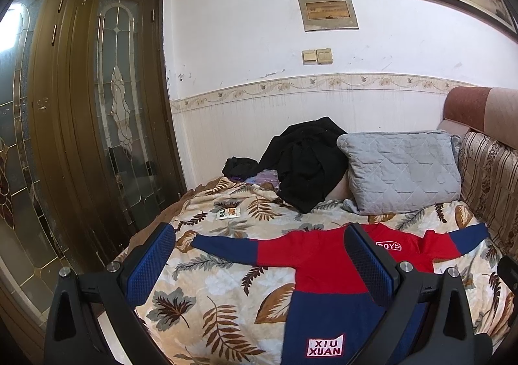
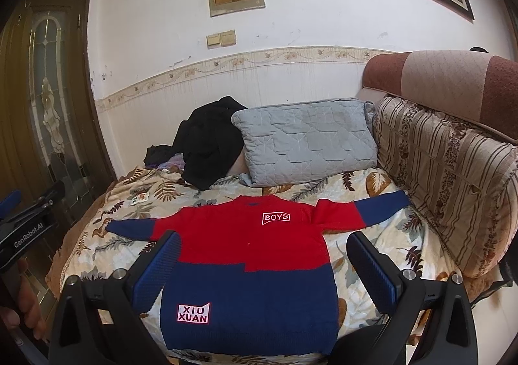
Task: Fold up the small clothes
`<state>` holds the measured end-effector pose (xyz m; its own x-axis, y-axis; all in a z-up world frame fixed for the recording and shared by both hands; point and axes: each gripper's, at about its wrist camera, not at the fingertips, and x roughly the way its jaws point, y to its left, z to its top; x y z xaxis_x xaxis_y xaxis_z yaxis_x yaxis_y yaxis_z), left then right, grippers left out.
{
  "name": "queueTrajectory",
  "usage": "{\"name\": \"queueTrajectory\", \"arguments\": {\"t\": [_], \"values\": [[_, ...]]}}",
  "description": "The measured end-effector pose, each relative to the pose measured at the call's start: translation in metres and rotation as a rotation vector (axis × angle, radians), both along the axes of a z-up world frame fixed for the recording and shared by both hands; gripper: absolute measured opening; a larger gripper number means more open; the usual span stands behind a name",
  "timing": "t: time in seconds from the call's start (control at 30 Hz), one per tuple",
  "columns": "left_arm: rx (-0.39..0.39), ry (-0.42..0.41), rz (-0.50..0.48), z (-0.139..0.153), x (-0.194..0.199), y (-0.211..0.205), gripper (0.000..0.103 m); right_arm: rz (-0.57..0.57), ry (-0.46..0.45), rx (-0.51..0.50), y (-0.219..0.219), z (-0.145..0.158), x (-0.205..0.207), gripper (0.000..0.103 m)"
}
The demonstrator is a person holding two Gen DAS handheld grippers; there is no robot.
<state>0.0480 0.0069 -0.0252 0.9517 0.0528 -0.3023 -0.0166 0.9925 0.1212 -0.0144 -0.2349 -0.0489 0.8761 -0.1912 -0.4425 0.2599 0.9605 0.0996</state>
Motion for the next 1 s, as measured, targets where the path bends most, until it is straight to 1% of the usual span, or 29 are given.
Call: {"name": "queueTrajectory", "arguments": {"t": [0.23, 0.4, 0.7, 0.9, 1.0], "values": [[0.002, 0.017, 0.006, -0.005, 0.011, -0.001, 0.103, 0.007, 0.075, -0.054, -0.002, -0.005, 0.011, 0.103], [0.013, 0.035, 0.008, -0.011, 0.023, -0.005, 0.103, 0.000, 0.059, -0.035, -0.006, -0.009, 0.022, 0.103], [0.036, 0.083, 0.009, -0.025, 0.060, -0.019, 0.103, -0.016, 0.081, -0.013, -0.022, -0.023, 0.055, 0.103], [0.049, 0.124, 0.011, -0.041, 0.093, -0.031, 0.103, -0.039, 0.138, 0.031, -0.042, -0.038, 0.086, 0.103], [0.058, 0.160, 0.006, -0.056, 0.116, -0.042, 0.103, -0.052, 0.166, 0.053, -0.058, -0.048, 0.103, 0.103]]}}
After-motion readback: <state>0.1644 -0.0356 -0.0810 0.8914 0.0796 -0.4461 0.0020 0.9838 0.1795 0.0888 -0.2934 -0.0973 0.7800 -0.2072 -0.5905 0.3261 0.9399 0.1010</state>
